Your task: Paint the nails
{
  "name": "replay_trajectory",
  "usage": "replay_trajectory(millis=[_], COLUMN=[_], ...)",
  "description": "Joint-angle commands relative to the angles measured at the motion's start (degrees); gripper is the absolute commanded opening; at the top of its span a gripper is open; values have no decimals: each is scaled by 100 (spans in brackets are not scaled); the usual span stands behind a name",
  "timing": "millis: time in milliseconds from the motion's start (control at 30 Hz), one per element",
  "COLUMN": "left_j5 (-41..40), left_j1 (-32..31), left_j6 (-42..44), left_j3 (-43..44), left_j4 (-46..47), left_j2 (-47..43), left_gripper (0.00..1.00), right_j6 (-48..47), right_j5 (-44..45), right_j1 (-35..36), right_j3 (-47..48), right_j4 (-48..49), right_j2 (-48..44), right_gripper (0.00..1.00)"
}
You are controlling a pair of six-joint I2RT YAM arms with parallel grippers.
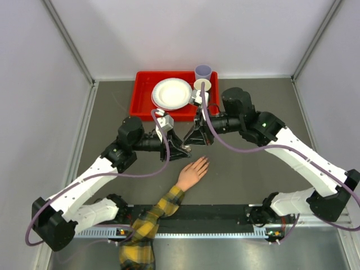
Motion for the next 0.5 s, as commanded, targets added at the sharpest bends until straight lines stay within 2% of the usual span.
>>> replay_trajectory(millis=[0, 67, 100, 133, 200, 267, 300, 467], left_j5=[-1661, -2379, -2558, -2716, -3155, -3411, -3551, -3535], left_j1=[134, 134, 134, 134, 134, 143, 143, 143], left_j6=[121, 121, 138, 173, 305, 410, 437, 455], left_j3=[-2, -90, -143, -161, -231, -248, -266, -301], left_j4=[529, 546, 555, 555, 537, 441, 415, 432], left_j2=[-468, -591, -697, -741, -881, -961, -996, -1084], left_gripper=[0, 0, 0, 0, 0, 0, 0, 0], right_j6=[870, 1090, 1509, 1870, 3228, 4067, 4150, 4545], right_j5=[1348, 2432, 3360, 3839, 5173, 6063, 6520, 6595], right_j1=[392, 1068, 1261, 1576, 1816, 2323, 2483, 2617], right_j3=[-370, -335, -291, -82, 208, 786, 877, 1133], right_j4=[449, 572, 608, 565, -47, -567, -483, -509], right_j2=[-100, 30, 162, 302, 819, 1163, 1365, 1587], right_gripper=[0, 0, 0, 0, 0, 0, 0, 0])
